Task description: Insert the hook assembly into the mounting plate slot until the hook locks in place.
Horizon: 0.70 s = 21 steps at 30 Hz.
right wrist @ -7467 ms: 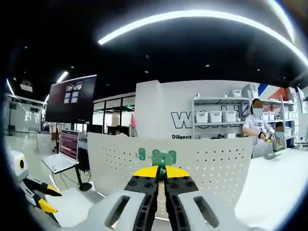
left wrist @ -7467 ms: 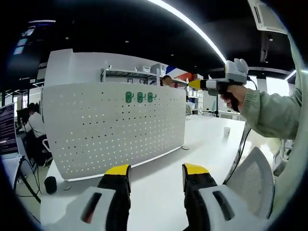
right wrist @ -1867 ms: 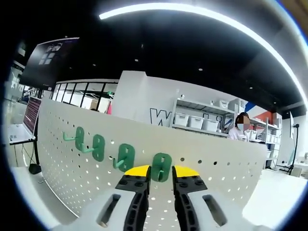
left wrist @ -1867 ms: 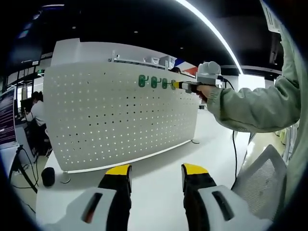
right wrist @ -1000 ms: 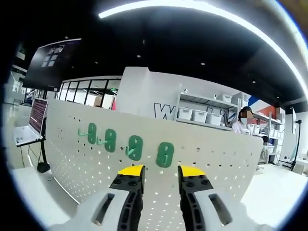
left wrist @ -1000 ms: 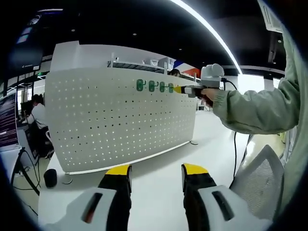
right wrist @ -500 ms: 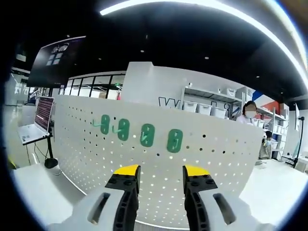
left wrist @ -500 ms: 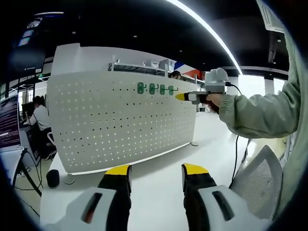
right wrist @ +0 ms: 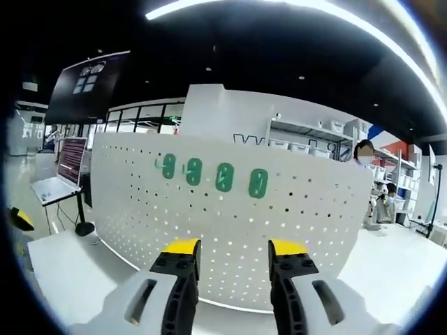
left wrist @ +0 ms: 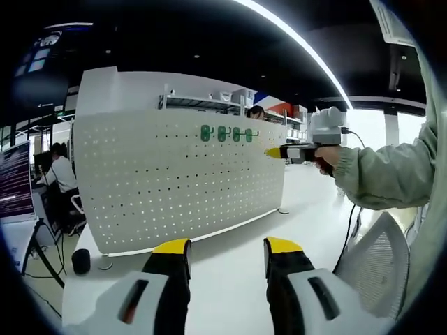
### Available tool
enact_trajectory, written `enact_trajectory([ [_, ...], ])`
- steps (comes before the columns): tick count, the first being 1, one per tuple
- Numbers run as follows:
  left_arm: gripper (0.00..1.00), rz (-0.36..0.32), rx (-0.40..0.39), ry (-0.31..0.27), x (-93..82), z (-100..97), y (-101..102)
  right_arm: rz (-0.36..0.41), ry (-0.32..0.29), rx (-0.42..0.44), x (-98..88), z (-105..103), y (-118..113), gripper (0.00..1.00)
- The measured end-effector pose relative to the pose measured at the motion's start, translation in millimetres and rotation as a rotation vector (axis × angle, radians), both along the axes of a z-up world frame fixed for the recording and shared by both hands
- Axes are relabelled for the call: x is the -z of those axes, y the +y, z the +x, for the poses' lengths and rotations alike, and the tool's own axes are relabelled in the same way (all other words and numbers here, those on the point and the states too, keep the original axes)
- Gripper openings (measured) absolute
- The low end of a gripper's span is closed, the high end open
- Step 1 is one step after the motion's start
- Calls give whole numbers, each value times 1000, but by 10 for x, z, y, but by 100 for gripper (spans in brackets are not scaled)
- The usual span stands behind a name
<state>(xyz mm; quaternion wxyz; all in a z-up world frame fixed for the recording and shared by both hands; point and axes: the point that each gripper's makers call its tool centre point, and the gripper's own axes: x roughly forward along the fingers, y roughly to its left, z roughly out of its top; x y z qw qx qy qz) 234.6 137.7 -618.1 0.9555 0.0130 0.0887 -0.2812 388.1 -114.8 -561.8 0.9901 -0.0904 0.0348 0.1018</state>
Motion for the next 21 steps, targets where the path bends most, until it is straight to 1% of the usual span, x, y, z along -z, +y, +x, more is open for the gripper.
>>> enact_trajectory([
  [2,44,-2,2,-3,-14,-6,-8,-14,16,-10,82,-78,22,38],
  [5,44,-1,6,-8,-27,-17,-21,-14,40,-24,190,-207,58,38],
  [11,43,3,14,-17,-58,-46,-49,-12,63,-46,305,-381,112,38],
  [12,43,3,14,-19,-64,-49,-49,-10,82,-66,357,-429,159,39],
  [13,43,2,14,-21,-74,-53,-48,-14,89,-75,380,-459,181,39],
  [15,43,6,15,-24,-85,-63,-46,-14,87,-78,403,-533,211,39],
  [17,43,7,14,-28,-98,-70,-40,1,95,-97,424,-601,273,39],
  [21,43,9,12,-33,-113,-84,-26,3,103,-126,455,-734,379,40],
])
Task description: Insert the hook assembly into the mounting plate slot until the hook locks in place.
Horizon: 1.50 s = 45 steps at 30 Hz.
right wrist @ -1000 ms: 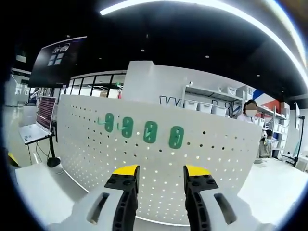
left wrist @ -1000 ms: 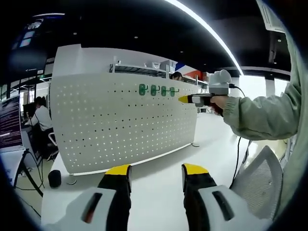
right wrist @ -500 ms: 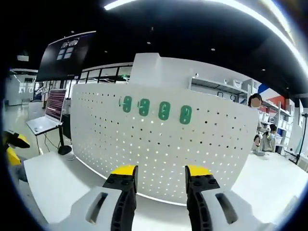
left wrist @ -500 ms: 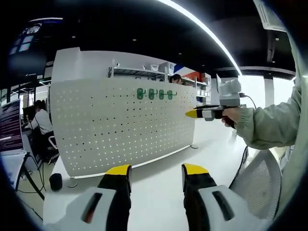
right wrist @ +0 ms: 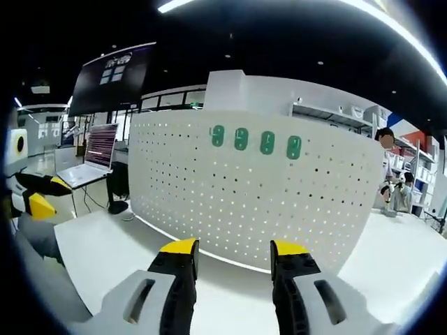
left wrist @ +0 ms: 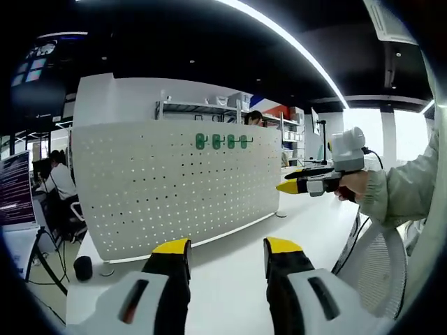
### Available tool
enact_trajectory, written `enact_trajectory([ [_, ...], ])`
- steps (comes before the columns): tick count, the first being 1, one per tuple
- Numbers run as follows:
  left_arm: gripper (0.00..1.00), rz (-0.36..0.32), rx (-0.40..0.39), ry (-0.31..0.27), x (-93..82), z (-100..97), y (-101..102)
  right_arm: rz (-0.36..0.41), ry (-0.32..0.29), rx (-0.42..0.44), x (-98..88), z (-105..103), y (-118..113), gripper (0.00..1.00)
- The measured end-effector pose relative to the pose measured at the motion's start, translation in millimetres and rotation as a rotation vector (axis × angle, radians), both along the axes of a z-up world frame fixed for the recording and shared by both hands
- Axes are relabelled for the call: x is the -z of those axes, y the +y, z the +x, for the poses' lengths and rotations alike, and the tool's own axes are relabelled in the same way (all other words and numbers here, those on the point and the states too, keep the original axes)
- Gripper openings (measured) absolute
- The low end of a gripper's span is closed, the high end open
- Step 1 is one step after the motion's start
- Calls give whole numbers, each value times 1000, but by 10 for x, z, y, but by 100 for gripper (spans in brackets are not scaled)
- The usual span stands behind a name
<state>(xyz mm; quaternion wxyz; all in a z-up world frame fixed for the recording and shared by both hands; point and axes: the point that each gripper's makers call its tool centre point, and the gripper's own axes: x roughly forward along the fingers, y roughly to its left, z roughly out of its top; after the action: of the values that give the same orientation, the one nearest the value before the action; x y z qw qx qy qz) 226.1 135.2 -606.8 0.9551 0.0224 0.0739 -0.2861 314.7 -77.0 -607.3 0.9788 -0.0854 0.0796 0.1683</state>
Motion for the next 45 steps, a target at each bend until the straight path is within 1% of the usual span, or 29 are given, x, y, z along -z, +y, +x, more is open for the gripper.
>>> enact_trajectory([
  [7,43,4,-3,-6,-12,-34,27,24,19,-30,41,-226,109,40],
  [14,43,1,-1,-3,0,-32,20,30,35,-40,68,-395,126,40],
  [19,43,1,4,-3,-1,-6,-6,50,46,-40,49,-505,101,41],
  [22,43,0,3,-3,2,19,-12,59,37,-39,-3,-562,91,41],
  [28,43,2,3,-3,7,51,-16,73,42,-48,-22,-681,84,42],
  [34,43,0,-1,0,21,83,-9,88,55,-39,17,-790,37,42],
  [39,44,-2,-2,2,26,104,-10,96,65,-27,51,-856,-24,45],
  [45,44,1,1,13,72,111,-5,97,86,-13,113,-947,-90,46],
])
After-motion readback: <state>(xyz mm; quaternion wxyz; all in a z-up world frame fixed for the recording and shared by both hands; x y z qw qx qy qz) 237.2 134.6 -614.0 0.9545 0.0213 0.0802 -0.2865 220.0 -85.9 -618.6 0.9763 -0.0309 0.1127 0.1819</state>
